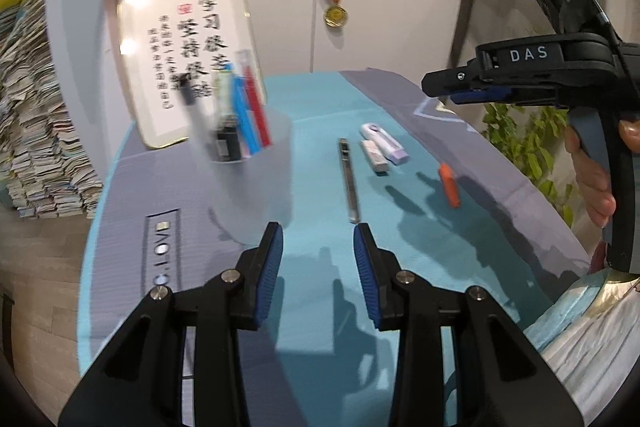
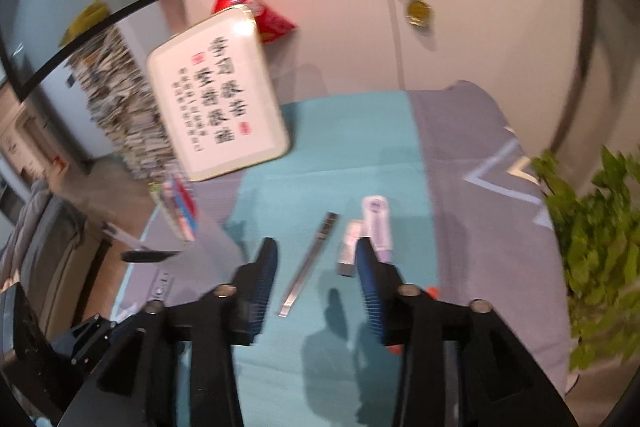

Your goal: Organize stationery

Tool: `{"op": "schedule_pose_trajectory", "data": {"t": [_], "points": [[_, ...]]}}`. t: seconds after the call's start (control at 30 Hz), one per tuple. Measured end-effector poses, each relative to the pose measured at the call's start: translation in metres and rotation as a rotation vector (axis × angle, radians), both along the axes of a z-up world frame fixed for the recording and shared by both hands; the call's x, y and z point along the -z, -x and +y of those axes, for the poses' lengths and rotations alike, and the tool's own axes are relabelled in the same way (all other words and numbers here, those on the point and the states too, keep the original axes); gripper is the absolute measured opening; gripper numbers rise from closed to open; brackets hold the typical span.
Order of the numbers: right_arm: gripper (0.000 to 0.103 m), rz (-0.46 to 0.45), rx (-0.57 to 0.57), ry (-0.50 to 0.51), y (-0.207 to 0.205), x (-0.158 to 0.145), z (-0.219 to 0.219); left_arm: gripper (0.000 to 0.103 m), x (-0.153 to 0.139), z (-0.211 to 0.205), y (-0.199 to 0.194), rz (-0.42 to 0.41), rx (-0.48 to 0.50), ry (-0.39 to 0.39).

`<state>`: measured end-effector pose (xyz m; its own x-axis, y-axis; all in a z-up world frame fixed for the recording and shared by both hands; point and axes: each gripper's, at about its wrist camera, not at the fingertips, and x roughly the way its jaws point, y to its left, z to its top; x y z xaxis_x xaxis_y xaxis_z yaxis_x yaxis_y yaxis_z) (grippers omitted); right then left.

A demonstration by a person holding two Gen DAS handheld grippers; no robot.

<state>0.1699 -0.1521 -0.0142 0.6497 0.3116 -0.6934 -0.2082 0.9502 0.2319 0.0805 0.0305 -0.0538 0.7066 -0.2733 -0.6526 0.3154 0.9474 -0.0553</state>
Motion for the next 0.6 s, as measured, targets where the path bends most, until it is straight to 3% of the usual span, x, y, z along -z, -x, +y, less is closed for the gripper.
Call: {"op": "schedule_pose_trajectory", "data": {"t": [0.33, 0.6], "points": [[0.044, 0.124, 0.107, -0.011, -0.001, 0.037, -0.059, 0.035, 0.022, -0.047, -0.036, 0.09, 0.043, -0.039], [0.044, 0.113, 0.094, 0.084, 0.0, 0.045, -0.068, 0.035, 0.039, -0.063, -0.072, 0.14, 0.011, -0.066]]}}
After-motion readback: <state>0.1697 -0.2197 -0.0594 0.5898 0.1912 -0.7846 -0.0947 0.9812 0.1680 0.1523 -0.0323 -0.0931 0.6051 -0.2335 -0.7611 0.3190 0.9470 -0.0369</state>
